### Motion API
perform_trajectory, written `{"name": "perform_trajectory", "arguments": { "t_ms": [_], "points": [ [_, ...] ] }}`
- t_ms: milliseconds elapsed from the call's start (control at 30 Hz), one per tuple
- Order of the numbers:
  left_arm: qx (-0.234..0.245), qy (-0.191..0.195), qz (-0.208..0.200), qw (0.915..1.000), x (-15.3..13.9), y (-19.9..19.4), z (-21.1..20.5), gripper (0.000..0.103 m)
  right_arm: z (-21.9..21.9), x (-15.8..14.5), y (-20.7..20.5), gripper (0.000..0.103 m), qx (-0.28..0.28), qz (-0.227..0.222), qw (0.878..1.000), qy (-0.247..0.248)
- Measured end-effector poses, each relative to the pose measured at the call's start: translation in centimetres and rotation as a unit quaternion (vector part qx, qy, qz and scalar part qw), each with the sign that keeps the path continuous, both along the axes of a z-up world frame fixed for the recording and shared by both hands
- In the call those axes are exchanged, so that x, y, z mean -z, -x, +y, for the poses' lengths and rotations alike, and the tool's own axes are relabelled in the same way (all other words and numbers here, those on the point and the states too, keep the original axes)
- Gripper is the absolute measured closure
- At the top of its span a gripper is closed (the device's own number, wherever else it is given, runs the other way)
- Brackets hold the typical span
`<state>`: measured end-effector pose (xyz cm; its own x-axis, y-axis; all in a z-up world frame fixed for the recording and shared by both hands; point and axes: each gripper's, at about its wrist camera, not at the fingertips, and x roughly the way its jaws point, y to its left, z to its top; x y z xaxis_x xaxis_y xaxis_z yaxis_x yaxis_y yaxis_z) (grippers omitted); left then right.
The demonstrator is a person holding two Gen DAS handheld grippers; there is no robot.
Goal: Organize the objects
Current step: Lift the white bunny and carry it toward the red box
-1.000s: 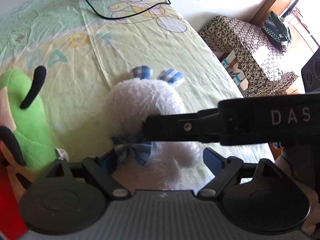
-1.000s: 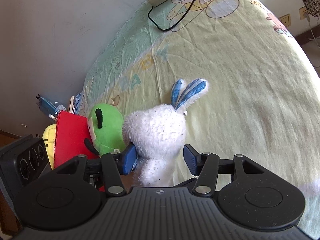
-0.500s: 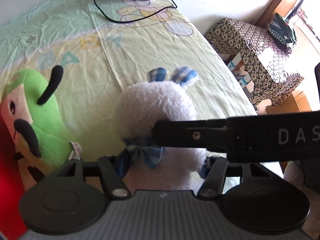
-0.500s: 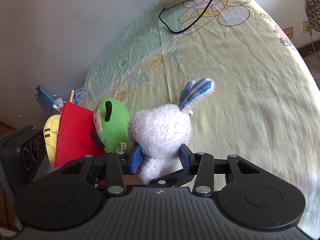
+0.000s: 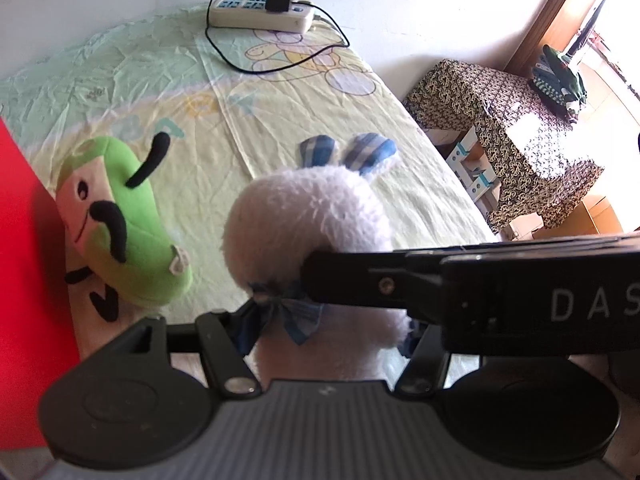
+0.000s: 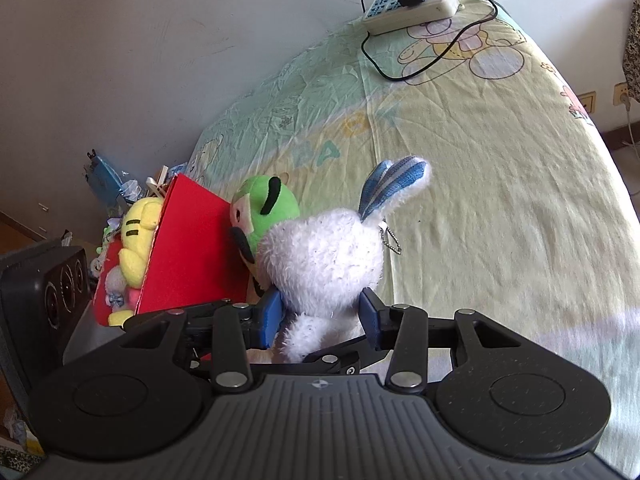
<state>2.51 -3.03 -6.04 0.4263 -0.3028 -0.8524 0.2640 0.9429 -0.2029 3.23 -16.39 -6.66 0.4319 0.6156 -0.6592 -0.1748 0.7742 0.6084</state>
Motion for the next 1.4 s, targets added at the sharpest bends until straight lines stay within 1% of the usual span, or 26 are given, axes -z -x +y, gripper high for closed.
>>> {"name": "perform_trajectory", "arguments": {
  "t_ms": [400,567,633,700,833,1000,1133,1200,1400],
  "points": [
    [-0.037,-0.003,-0.035,0.9987,-2.2,3.9,2.2,0.040,2.9,-2.6,2.8,0.058,-0.053,-0.048,0.997,0.011],
    [-0.057,-0.024,-0.052,0.9968,-2.8,5.6,3.0,0.040,4.2,-3.2,3.5,0.058,-0.073,-0.055,0.996,-0.004],
    [-0.065,-0.033,-0.064,0.9953,-3.3,6.3,3.4,0.040,4.8,-3.7,3.8,0.058,-0.078,-0.064,0.995,-0.006],
    [-0.070,-0.033,-0.074,0.9943,-4.0,6.8,4.1,0.040,5.5,-4.5,4.2,0.058,-0.080,-0.074,0.994,-0.006],
    [-0.070,-0.022,-0.094,0.9928,-5.8,7.2,6.0,0.040,6.8,-6.2,4.8,0.058,-0.080,-0.100,0.992,-0.011],
    [-0.070,-0.028,-0.136,0.9878,-8.4,8.2,8.5,0.040,9.2,-8.3,4.9,0.058,-0.081,-0.127,0.988,-0.024],
    [-0.074,-0.024,-0.156,0.9847,-10.0,9.0,11.3,0.039,11.8,-9.4,4.7,0.058,-0.085,-0.142,0.986,-0.034],
    [-0.080,-0.024,-0.162,0.9833,-10.5,9.3,12.9,0.039,13.3,-9.6,4.7,0.058,-0.089,-0.147,0.984,-0.036],
    [-0.091,-0.011,-0.167,0.9816,-10.5,10.3,17.4,0.039,17.1,-9.9,5.0,0.058,-0.097,-0.154,0.983,-0.035]
  ]
}}
